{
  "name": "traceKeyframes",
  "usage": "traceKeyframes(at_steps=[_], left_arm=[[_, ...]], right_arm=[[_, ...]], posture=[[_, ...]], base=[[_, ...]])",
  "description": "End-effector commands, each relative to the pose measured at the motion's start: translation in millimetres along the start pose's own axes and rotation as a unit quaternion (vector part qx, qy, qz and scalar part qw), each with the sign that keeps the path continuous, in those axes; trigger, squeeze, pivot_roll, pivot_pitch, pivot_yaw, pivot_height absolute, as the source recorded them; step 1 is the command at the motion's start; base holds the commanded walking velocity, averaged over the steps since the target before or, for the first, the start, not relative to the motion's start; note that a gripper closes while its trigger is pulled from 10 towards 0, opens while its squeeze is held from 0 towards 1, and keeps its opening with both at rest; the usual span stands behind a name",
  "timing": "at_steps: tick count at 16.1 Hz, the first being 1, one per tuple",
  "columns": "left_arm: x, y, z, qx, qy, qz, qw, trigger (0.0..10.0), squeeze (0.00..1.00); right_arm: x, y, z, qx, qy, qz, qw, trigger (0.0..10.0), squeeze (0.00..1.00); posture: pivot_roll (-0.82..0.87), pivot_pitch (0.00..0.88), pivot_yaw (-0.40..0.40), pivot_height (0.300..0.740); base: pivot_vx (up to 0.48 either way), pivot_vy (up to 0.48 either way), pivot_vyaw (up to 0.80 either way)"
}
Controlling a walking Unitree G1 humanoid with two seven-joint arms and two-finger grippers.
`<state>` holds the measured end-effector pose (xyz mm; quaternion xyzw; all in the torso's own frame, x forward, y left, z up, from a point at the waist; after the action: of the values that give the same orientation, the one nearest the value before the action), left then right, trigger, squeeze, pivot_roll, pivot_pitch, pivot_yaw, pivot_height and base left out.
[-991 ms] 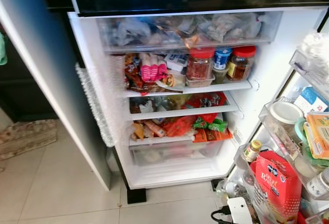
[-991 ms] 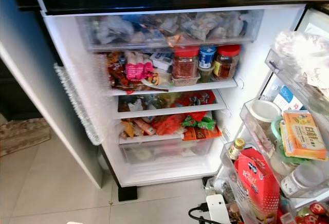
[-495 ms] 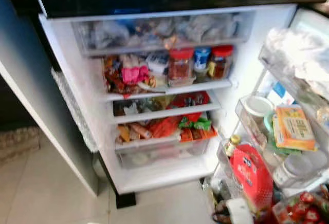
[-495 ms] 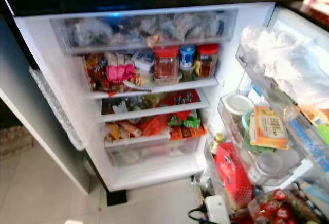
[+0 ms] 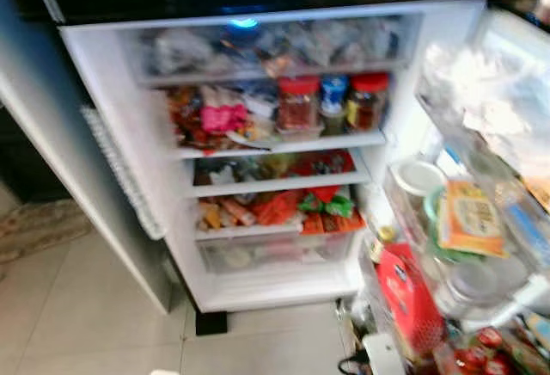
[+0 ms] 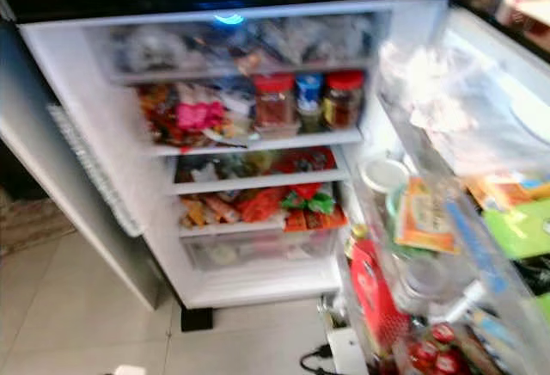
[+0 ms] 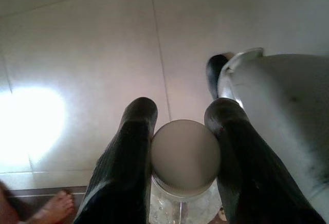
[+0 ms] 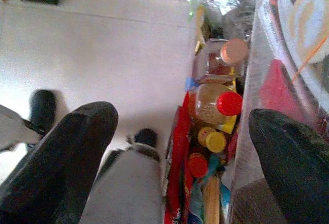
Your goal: Restocking fridge
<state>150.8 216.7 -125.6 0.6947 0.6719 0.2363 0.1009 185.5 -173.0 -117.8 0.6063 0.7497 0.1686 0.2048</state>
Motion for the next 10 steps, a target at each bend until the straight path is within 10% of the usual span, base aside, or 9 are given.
traceKeyframes(at_steps=[1,10], left_arm=[[9.2,-7.1,-1.0,0.008,0.01,0.006,1.0,10.0,0.0],[11.4,2.3,-1.9,-0.037,0.026,0.006,0.999,10.0,0.0]], right_arm=[[-20.5,2.3,-1.2,-0.003,-0.031,0.002,1.0,10.0,0.0],[-19.9,1.6,-1.3,-0.002,-0.024,0.003,1.0,10.0,0.0]], posture=[[-0.04,0.0,-0.027,0.74],[-0.04,0.0,-0.027,0.74]], base=[[0.0,-0.259,0.0],[0.0,-0.085,0.0]])
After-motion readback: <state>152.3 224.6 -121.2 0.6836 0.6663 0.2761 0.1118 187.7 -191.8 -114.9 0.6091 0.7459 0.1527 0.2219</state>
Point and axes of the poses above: a point about 5 cm out from each wrist's last joint towards the gripper, its own z axis pointing out of the wrist towards the gripper, its own y axis along the axis of the wrist's last joint, x = y × z, the point moved 3 cm from there along z, pointing out of the wrist towards the gripper, and after that the axes turned 3 degrees about -z, right-handed, at the moved point
